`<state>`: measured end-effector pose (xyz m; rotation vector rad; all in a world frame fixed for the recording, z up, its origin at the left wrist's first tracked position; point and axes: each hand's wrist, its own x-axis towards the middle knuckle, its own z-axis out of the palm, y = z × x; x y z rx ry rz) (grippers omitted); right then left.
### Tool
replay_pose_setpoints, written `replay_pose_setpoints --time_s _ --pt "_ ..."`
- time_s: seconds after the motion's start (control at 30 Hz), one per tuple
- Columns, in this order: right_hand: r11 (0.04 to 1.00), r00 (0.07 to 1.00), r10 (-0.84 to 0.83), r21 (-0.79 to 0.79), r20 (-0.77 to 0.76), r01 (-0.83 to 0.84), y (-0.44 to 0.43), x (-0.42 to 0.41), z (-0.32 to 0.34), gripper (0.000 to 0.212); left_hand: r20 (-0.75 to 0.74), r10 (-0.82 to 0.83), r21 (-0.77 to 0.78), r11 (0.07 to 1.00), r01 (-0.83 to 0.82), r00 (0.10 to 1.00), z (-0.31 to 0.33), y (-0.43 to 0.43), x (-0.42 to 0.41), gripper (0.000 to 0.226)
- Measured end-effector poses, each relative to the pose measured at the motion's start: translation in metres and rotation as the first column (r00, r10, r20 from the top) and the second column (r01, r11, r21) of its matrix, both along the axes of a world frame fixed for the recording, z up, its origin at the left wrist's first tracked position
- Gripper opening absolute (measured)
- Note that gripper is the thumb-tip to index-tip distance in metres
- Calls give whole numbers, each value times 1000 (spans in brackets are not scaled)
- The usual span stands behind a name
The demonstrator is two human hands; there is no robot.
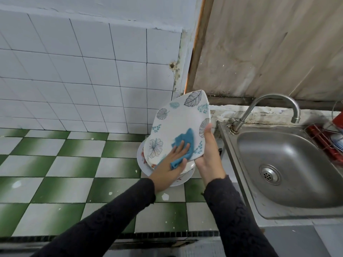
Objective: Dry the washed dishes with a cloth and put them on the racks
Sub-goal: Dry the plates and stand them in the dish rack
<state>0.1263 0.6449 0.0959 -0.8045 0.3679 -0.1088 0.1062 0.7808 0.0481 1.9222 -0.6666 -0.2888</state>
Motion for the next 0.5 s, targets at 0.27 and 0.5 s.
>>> replay_pose_setpoints --time_s 0.27,0.5 --pt "976 989 40 217 -142 -8 -11 9 15 48 485 78 153 973 -172 871 1 37 11 74" --pt "1000 977 21 19 -213 -17 -26 8 39 47 668 228 7 950 -313 709 36 43 26 44"
